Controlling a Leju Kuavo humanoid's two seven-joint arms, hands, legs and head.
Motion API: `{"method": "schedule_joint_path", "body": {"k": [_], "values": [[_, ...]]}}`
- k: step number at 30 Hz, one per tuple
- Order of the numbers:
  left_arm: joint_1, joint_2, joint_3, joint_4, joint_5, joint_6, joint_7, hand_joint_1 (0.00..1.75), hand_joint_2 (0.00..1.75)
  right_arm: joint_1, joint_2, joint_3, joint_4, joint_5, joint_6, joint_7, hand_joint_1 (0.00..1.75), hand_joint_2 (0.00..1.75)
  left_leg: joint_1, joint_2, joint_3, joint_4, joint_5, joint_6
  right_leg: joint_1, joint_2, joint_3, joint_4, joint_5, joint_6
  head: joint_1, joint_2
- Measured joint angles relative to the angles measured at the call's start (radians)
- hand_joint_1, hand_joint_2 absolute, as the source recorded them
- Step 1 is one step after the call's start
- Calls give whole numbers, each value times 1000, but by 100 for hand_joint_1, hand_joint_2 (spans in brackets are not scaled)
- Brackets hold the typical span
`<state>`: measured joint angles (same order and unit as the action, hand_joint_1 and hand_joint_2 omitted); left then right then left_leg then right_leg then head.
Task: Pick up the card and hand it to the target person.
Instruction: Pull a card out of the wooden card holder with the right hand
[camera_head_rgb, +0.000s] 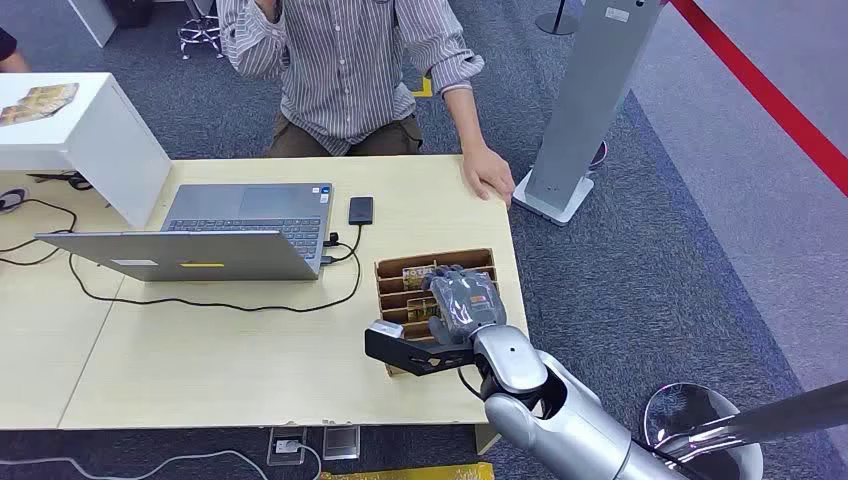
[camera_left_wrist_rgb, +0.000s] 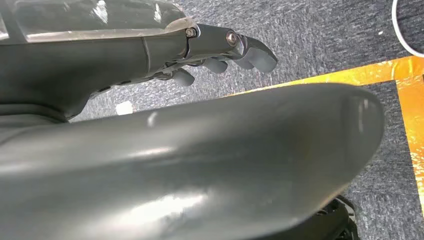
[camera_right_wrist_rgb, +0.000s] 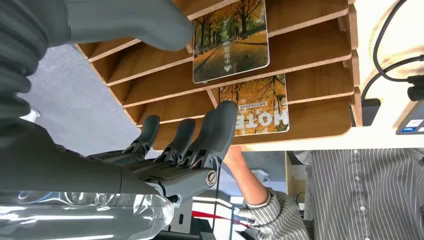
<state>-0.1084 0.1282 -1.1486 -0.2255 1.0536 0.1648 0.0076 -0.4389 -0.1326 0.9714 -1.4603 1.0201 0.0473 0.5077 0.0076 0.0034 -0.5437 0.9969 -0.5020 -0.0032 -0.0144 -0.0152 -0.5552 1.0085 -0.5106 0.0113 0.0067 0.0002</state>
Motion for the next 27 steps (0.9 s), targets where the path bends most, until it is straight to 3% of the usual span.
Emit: {"method": "schedule_joint_path", "body": {"k": [20, 27], "values": [[0, 0, 0, 0, 0, 1, 0, 0, 0, 2, -2, 0, 24, -29, 2, -24, 65, 175, 0, 0, 0, 0, 0, 0, 0, 0, 0, 0, 0, 0, 0, 0], [0, 0, 0, 0, 0, 1, 0, 0, 0, 3, -2, 3, 31, -38, 2, -30, 77, 175, 0, 0, 0, 0, 0, 0, 0, 0, 0, 0, 0, 0, 0, 0]]}}
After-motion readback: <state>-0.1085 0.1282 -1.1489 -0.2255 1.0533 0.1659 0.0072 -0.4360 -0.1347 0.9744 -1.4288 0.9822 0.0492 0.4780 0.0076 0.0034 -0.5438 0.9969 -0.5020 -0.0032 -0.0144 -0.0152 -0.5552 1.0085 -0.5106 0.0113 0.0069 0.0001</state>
